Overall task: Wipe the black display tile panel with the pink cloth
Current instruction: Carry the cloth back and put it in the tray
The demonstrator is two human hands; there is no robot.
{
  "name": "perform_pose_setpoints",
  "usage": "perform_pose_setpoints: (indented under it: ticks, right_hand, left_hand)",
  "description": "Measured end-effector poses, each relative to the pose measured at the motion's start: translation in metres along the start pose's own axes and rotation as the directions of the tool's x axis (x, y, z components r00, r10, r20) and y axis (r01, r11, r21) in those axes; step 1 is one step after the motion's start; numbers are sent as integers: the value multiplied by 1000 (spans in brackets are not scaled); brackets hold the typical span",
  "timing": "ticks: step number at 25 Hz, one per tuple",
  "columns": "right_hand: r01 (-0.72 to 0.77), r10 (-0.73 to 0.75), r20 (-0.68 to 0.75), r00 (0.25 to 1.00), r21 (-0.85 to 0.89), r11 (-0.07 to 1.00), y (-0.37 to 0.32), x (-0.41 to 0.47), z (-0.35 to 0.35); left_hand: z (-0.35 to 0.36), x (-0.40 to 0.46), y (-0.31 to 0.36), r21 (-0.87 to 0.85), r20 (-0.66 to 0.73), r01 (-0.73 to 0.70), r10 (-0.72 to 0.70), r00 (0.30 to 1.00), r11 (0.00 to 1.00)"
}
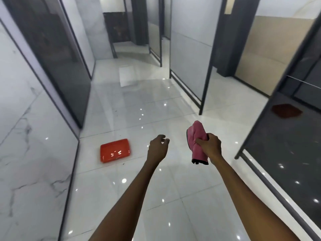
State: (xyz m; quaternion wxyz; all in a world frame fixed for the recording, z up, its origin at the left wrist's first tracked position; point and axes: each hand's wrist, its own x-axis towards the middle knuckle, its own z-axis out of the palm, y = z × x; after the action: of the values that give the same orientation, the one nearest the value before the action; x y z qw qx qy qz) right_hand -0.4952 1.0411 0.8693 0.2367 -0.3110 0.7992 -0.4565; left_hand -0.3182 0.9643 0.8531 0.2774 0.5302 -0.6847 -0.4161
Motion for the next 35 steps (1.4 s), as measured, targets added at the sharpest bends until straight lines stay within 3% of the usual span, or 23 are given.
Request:
perform_pose_setpoints:
  ticks: [10, 20, 29, 35]
  right_hand:
    - [115, -108, 309, 945, -4, 993, -93, 71, 266]
    - [123, -72, 517, 853, -65, 990, -180, 208, 485]
    - [77, 61, 561, 826, -219, 973, -203, 331, 716]
    - [-10, 233, 548, 803, -378, 926, -196, 415, 861]
  left_hand:
    - [-154, 132, -131, -69, -217, 178, -189, 958, 982]
    - [-257, 332, -210, -52, -251, 403, -402, 880, 914]
    - [-336, 543, -339, -65, -150, 533, -537, 830, 843]
    - [-382, 694, -442, 108, -3, 619, -622, 783, 778]
